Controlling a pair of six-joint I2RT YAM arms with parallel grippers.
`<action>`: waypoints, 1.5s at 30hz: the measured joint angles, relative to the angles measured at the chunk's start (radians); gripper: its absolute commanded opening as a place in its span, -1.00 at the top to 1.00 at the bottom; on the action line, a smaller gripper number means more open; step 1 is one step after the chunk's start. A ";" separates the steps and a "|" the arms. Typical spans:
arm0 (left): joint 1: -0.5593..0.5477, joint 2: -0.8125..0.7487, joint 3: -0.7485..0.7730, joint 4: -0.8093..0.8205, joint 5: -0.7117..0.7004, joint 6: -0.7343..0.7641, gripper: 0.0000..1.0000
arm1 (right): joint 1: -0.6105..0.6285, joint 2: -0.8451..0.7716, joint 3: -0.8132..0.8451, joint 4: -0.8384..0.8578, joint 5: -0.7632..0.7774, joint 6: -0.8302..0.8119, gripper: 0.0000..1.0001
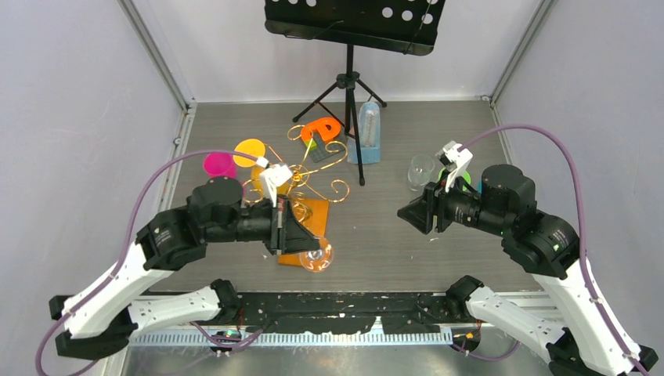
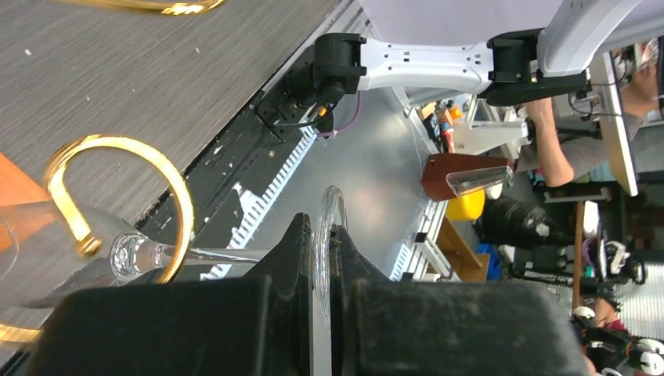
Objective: Take the wine glass off the wine glass rack
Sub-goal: Place the wine glass at the center of the board.
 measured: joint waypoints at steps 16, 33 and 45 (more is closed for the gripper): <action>-0.313 0.314 0.274 -0.016 -0.193 0.134 1.00 | 0.000 -0.114 -0.099 -0.044 -0.133 0.111 -0.32; -0.460 0.589 0.565 -0.154 -0.249 0.325 1.00 | 0.000 -0.200 -0.286 0.043 -0.277 0.345 -0.40; -0.539 0.661 0.608 -0.237 -0.385 0.430 1.00 | 0.000 -0.188 -0.370 0.200 -0.352 0.519 -0.41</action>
